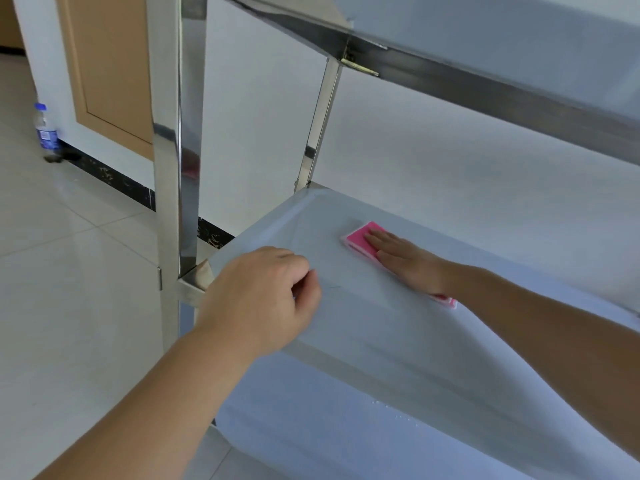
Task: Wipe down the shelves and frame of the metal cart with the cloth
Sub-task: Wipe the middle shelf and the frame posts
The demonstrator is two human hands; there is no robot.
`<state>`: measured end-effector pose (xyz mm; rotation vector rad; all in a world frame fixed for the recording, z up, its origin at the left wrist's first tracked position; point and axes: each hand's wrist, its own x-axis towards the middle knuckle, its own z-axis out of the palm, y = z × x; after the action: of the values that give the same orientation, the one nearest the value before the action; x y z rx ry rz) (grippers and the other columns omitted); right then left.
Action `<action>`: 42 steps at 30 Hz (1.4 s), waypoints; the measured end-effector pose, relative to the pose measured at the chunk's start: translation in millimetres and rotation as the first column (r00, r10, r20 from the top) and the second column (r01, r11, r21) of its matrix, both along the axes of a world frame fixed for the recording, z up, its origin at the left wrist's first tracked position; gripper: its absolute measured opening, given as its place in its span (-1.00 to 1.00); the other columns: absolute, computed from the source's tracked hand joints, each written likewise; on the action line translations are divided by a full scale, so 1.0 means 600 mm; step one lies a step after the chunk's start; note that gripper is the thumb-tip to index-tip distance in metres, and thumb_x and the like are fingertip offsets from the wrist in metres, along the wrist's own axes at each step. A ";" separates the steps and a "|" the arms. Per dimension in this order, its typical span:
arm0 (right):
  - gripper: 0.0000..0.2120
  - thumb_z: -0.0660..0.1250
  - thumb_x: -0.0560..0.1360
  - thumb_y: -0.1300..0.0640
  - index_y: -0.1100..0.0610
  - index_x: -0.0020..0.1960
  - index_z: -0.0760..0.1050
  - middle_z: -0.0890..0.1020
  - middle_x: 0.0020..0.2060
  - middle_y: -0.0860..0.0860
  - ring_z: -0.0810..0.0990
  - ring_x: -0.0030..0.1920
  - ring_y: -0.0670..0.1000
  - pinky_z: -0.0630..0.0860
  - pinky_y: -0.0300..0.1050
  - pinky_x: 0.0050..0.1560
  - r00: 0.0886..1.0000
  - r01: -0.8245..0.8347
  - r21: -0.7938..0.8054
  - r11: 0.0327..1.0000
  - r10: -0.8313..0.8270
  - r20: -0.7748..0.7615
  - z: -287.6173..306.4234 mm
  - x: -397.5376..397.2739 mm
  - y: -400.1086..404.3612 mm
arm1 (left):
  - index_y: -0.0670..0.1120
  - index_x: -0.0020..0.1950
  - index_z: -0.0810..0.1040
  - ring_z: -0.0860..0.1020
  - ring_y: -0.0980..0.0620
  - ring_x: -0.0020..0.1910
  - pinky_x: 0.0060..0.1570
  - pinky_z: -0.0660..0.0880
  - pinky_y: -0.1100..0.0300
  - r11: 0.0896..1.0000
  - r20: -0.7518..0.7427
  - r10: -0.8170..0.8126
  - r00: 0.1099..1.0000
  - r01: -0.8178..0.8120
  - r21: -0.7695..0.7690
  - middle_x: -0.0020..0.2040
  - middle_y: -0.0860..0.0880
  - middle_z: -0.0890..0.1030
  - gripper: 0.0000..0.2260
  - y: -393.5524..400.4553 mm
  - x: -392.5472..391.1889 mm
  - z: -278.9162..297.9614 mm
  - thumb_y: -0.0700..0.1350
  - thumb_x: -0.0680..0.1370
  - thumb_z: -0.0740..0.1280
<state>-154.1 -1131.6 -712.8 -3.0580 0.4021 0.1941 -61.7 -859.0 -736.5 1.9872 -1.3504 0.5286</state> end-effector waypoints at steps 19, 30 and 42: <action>-0.55 -0.11 0.59 -0.10 -0.22 0.43 -0.19 -0.14 0.50 -0.18 -0.20 0.48 -0.23 -0.19 -0.14 0.49 0.949 -0.311 0.093 0.946 0.313 -0.017 0.016 -0.093 0.152 | -0.04 -0.48 0.09 0.20 -0.02 -0.52 -0.55 0.07 0.20 1.000 -0.041 -0.019 0.999 0.019 0.005 -0.55 0.01 0.17 -0.57 0.020 0.011 0.000 -0.08 0.48 0.26; -0.56 -0.05 0.64 0.02 -0.03 0.51 -0.01 -0.01 0.50 -0.15 -0.06 0.41 -0.28 -0.22 -0.39 0.33 0.998 0.051 0.120 0.991 -0.054 0.017 0.007 0.051 0.013 | 0.01 -0.18 0.60 0.41 0.17 -0.21 -0.19 0.40 0.23 0.942 -0.090 -0.330 0.940 0.334 0.031 -0.23 0.11 0.47 -0.81 0.076 0.048 -0.017 0.10 0.46 0.31; -0.56 -0.13 0.66 0.13 0.19 0.52 -0.03 0.05 0.52 0.09 0.01 0.51 0.04 -0.06 -0.19 0.44 0.961 0.275 -0.012 0.961 -0.275 0.008 0.017 0.141 -0.034 | -0.05 0.00 0.68 0.54 0.20 0.02 0.02 0.48 0.34 0.910 -0.090 -0.404 0.911 0.389 -0.145 -0.03 0.10 0.67 -0.82 0.110 0.067 -0.050 -0.17 0.44 0.37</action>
<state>-69.6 -1152.2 -702.4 -2.9690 0.8227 0.1686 -21.7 -792.7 -766.2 1.5582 -1.5541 0.2896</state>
